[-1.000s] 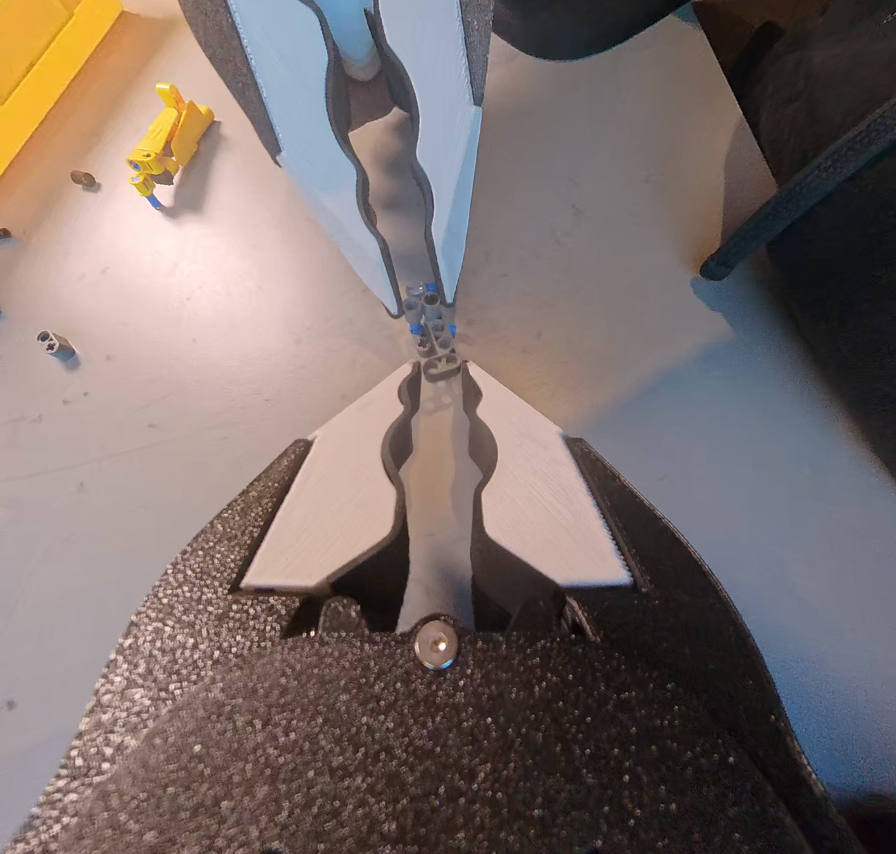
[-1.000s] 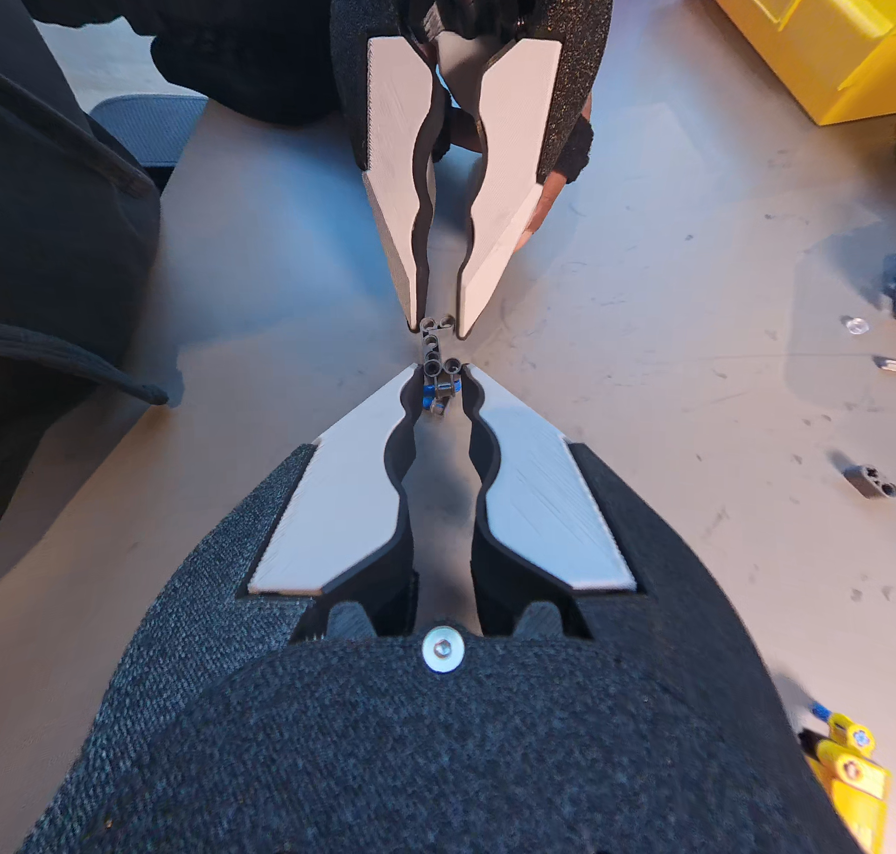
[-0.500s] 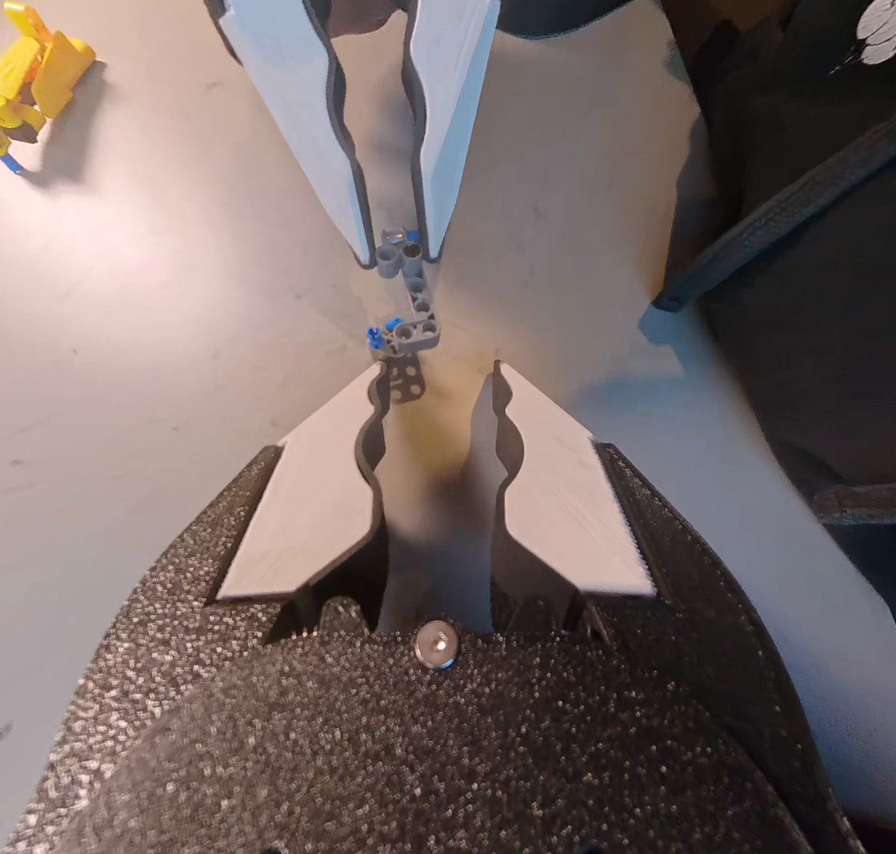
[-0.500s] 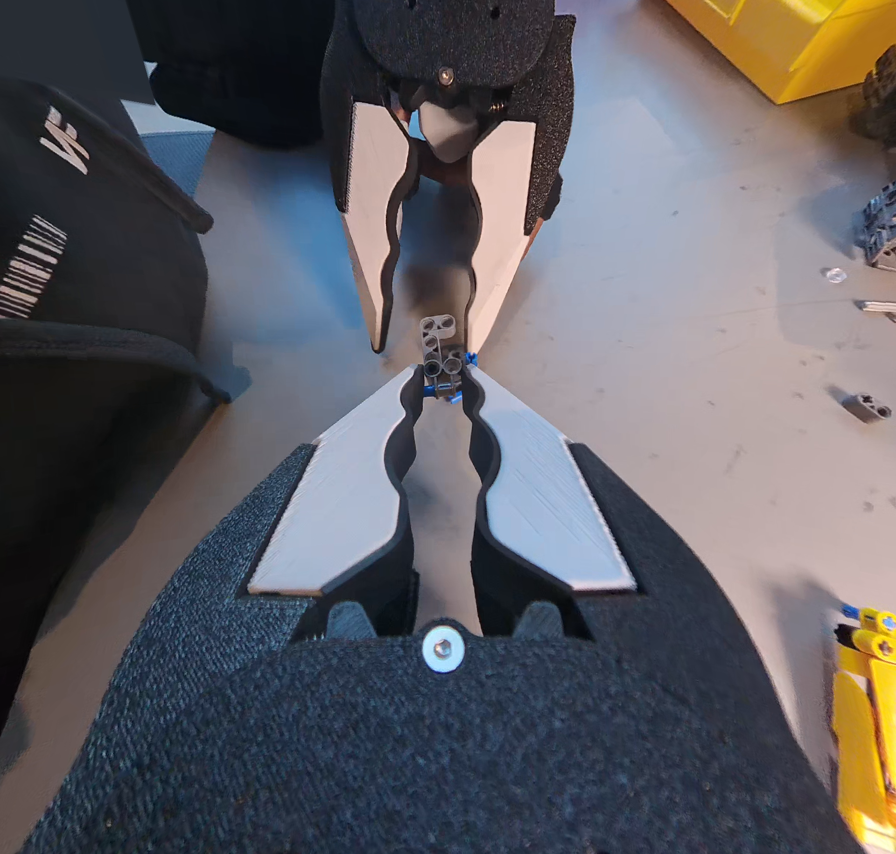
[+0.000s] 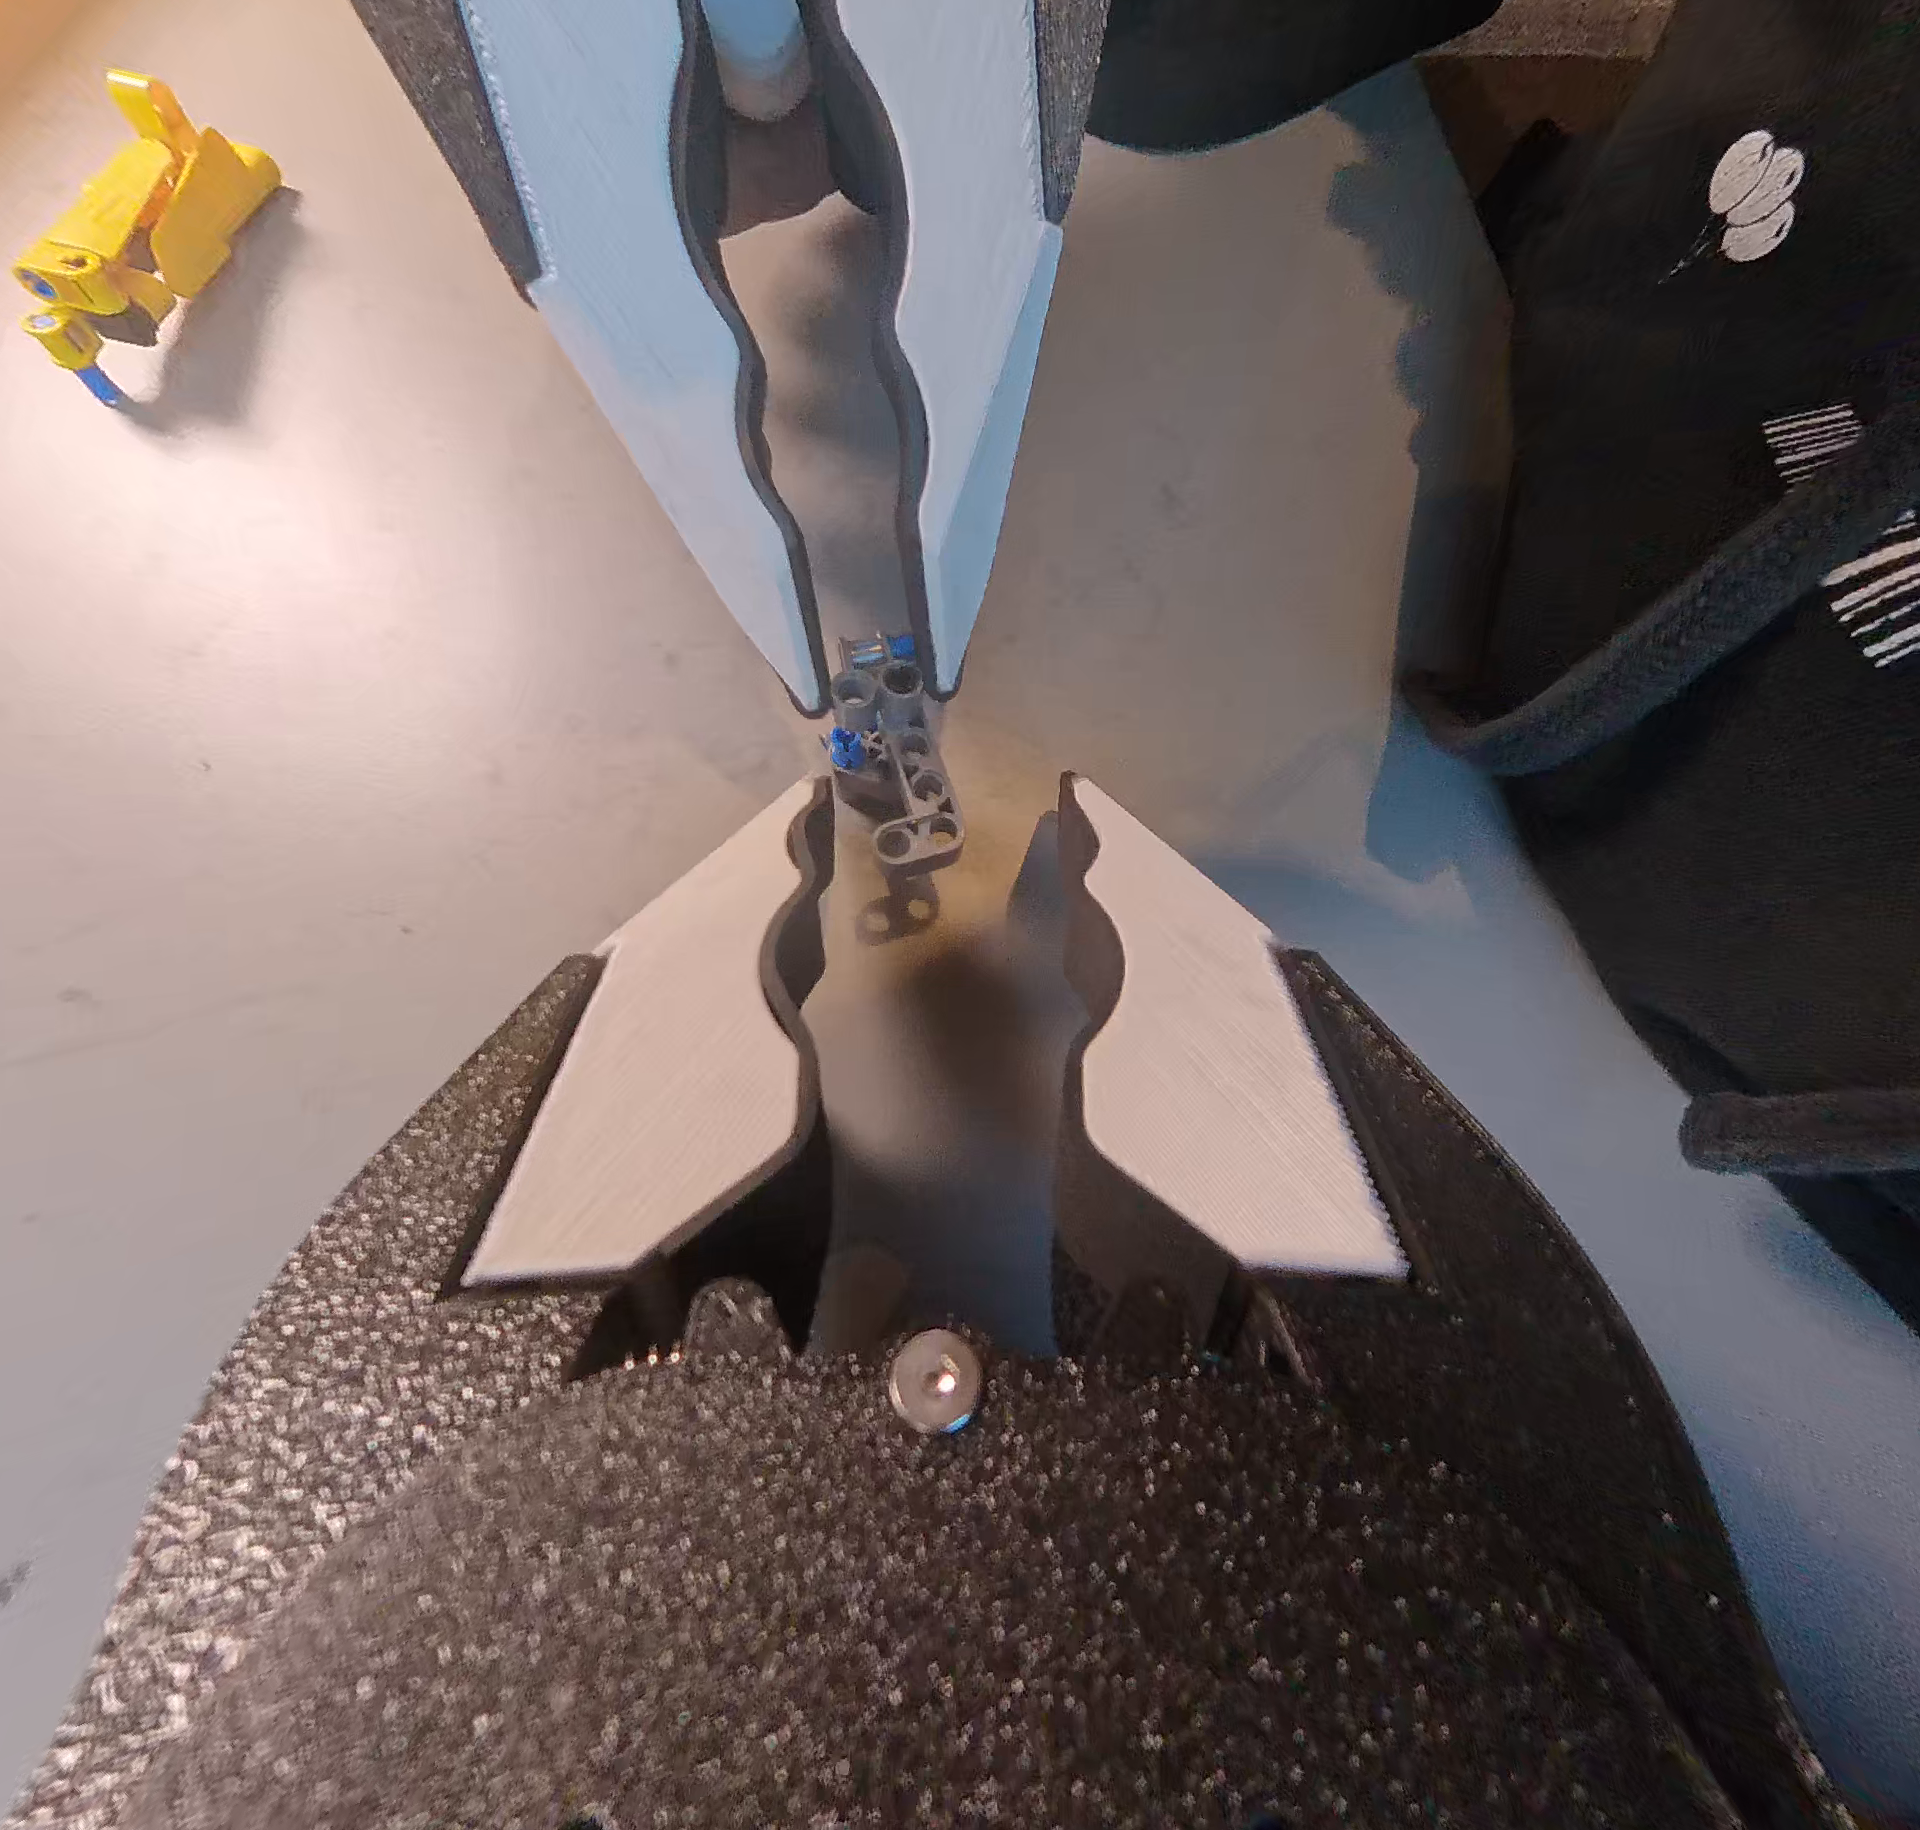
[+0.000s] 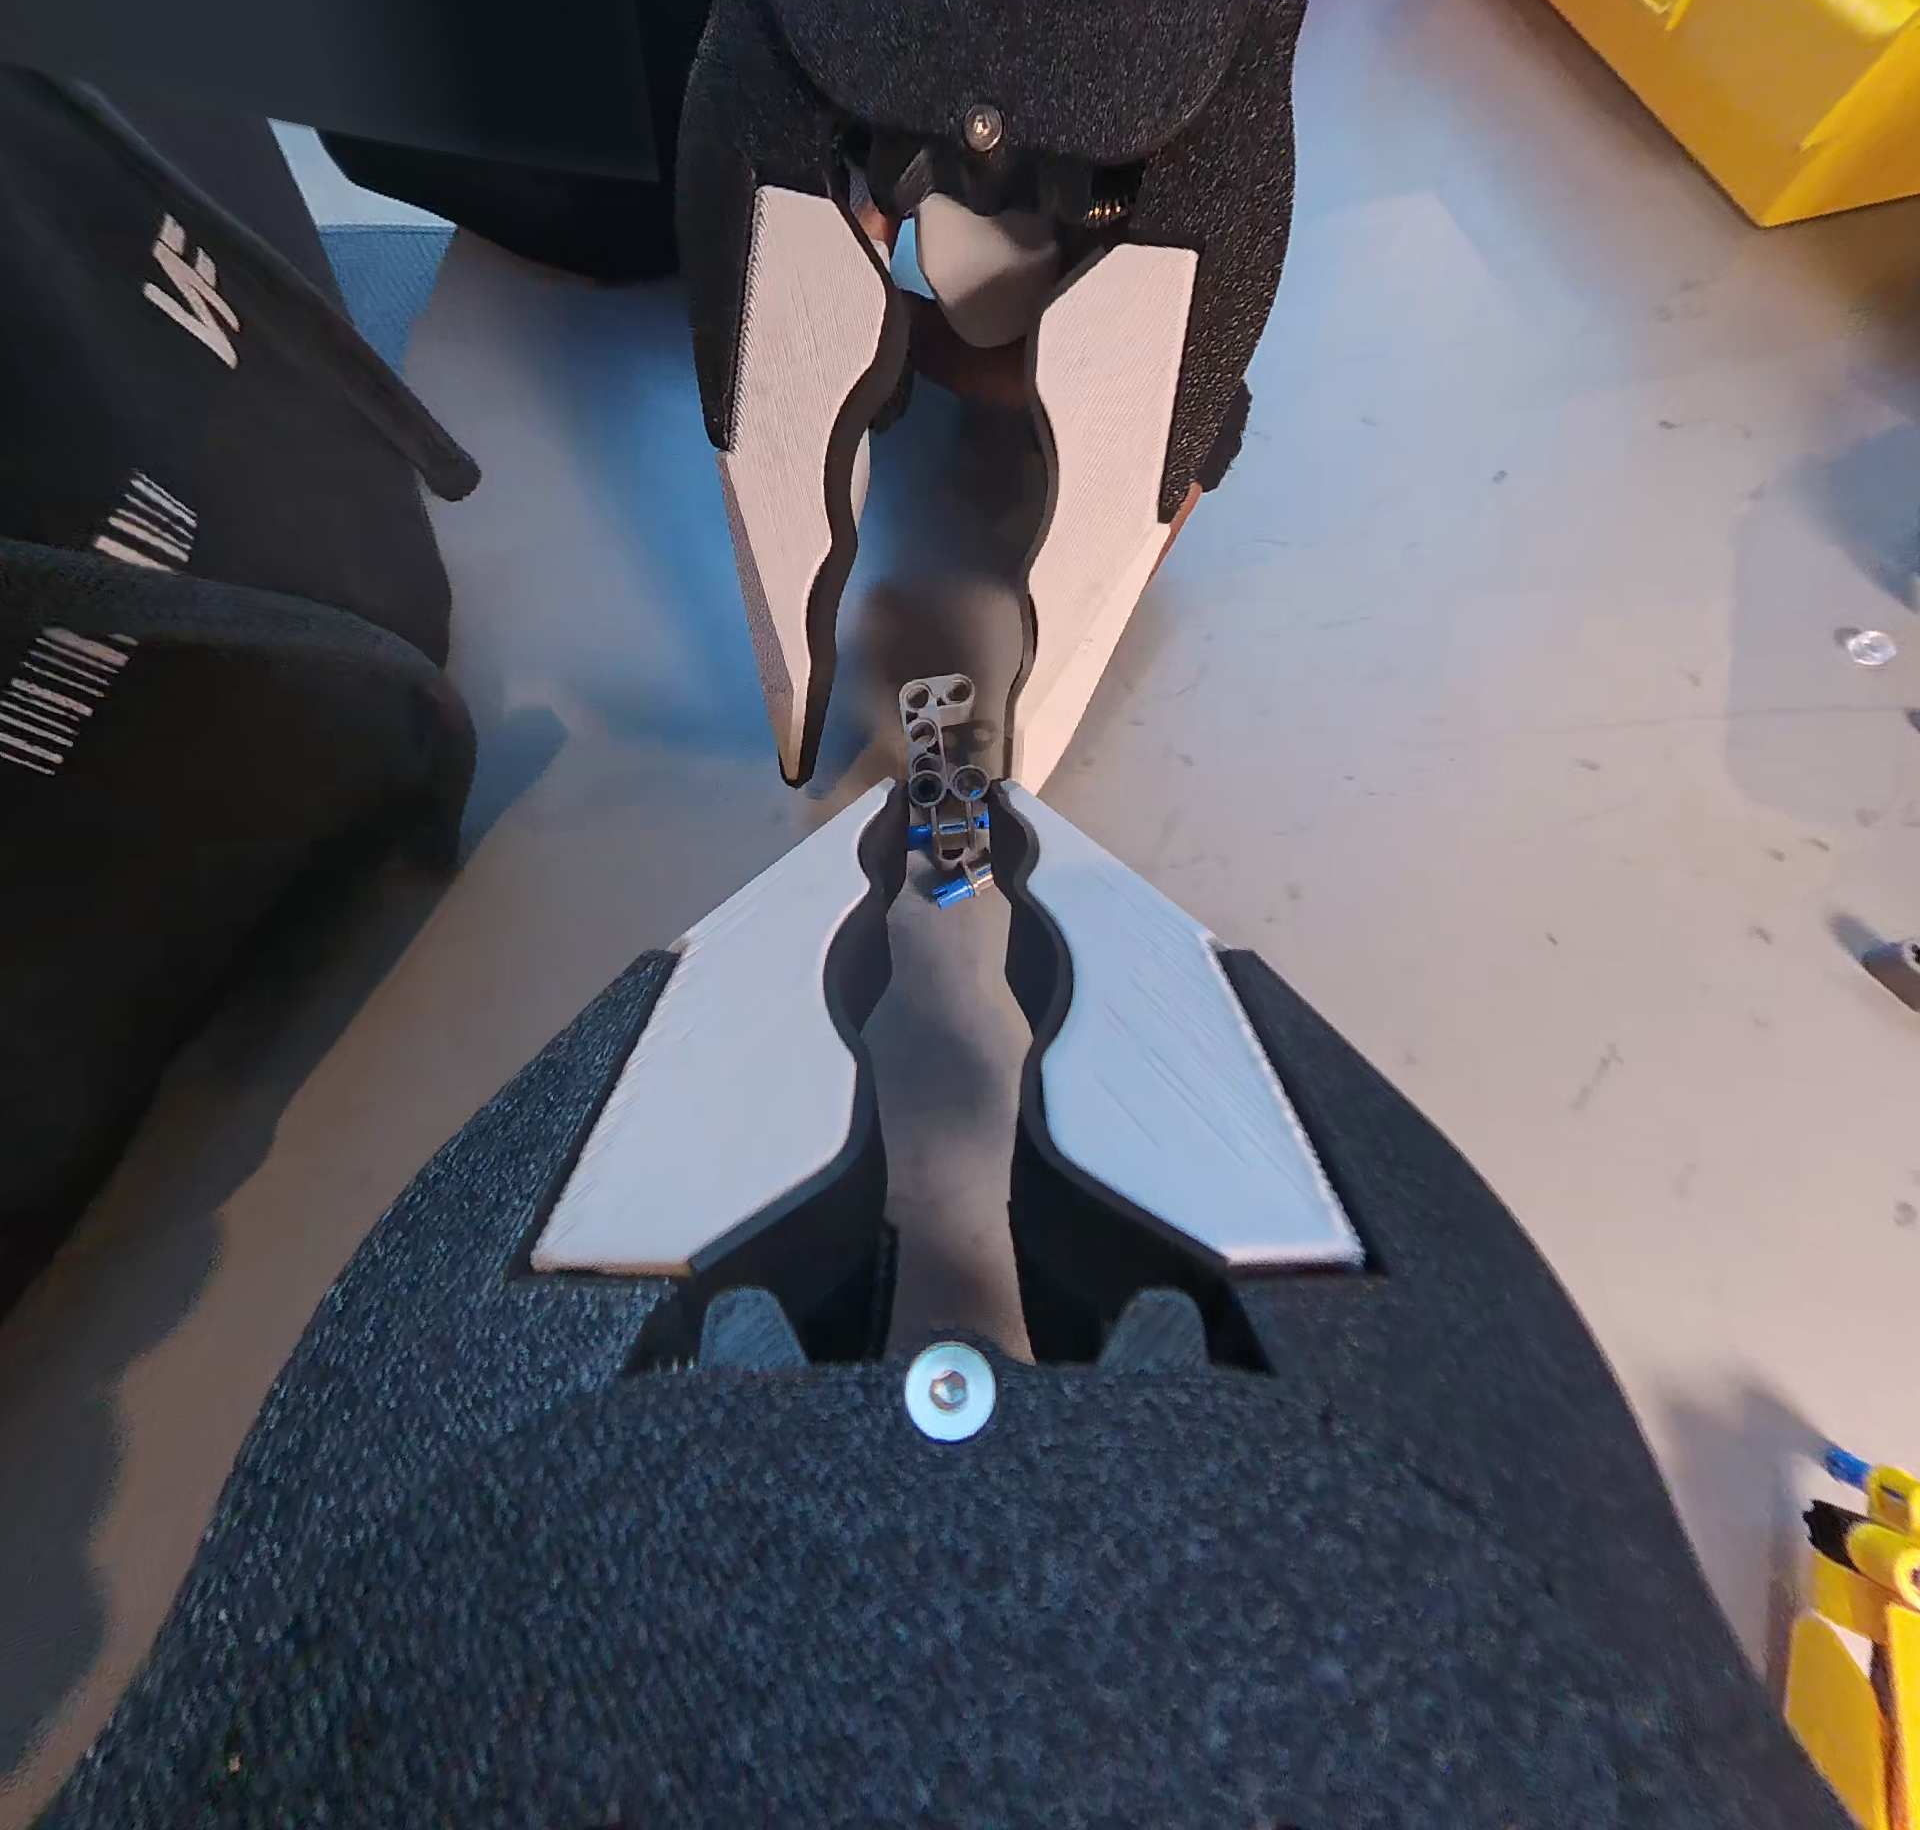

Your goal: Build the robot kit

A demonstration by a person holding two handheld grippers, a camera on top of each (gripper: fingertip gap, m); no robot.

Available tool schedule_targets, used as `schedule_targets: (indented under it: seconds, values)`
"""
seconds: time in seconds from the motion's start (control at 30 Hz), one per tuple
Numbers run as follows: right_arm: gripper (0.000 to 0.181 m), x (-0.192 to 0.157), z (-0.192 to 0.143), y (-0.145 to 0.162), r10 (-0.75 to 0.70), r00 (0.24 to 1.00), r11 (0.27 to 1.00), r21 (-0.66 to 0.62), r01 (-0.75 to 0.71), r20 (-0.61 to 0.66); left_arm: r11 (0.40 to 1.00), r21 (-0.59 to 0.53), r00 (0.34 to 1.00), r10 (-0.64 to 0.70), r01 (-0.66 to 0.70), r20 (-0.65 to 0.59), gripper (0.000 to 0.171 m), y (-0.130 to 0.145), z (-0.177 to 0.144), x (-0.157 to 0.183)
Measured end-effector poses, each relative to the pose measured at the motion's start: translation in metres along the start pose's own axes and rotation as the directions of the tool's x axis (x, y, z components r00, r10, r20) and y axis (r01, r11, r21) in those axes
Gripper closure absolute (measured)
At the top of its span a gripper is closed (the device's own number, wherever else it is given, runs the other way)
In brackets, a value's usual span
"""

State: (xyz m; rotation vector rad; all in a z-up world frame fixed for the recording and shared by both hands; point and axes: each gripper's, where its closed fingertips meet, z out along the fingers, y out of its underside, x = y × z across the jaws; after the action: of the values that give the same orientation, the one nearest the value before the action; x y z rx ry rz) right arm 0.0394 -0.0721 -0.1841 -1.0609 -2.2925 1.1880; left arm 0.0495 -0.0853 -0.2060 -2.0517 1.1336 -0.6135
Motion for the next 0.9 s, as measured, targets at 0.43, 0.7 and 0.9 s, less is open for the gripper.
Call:
schedule_targets:
  seconds: [0.43,0.7,0.9]
  values:
    - [0.166,0.0021,0.0015,0.0027,0.000,1.000,1.000,-0.005,0.000,0.007,1.000,-0.007,1.000,-0.007,0.007,-0.004,0.132,0.0002,0.0020,-0.0011]
    - [0.166,0.0028,0.0015,0.0027,-0.006,1.000,1.000,-0.020,0.006,-0.002,0.999,-0.033,1.000,0.003,-0.003,0.001,0.134,0.0019,0.0065,-0.0027]
    - [0.166,0.0020,0.0020,0.0023,-0.016,1.000,0.999,-0.038,0.015,-0.015,0.999,-0.034,1.000,0.007,-0.007,0.003,0.135,0.0014,0.0076,-0.0033]
